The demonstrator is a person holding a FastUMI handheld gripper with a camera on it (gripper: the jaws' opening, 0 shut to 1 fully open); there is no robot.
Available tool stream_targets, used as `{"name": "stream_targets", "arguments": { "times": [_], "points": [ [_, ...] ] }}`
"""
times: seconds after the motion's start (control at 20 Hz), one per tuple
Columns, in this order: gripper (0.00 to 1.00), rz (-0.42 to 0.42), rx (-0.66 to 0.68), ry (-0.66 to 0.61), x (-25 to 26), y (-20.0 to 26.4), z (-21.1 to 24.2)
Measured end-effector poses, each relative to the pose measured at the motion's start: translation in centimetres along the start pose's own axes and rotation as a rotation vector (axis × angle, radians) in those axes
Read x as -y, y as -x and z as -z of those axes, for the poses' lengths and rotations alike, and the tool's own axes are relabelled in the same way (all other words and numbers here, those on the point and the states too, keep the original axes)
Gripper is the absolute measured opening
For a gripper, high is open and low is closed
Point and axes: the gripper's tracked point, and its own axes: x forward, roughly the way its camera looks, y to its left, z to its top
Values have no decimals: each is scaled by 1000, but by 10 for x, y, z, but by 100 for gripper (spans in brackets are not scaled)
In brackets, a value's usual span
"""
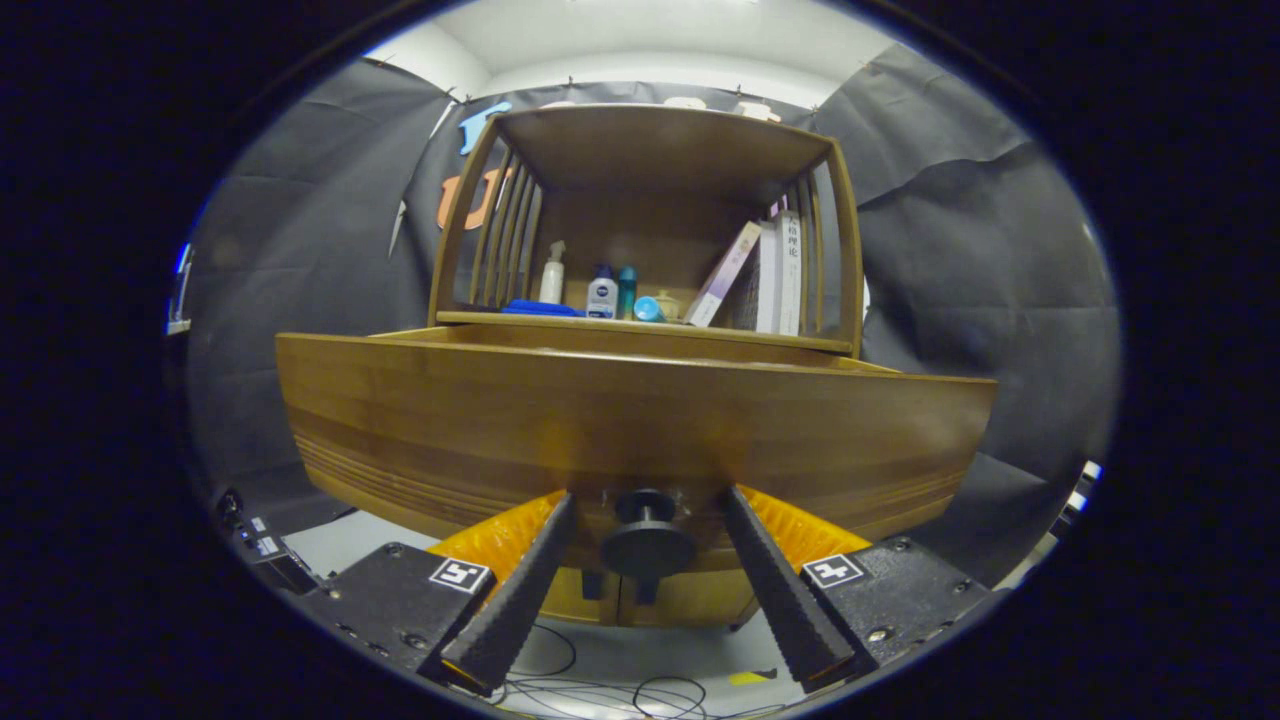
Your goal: Pull open the drawer, take out the items inside it, and place them on the countertop above the cabinet.
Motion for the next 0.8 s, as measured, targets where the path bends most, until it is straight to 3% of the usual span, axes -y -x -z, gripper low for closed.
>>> {"name": "stream_targets", "arguments": {
  "times": [0.4,0.8],
  "points": [
    [99,-3,-35,2,-1,-31,-11],
    [100,-8,-81,20,-4,-91,-24]
  ]
}}
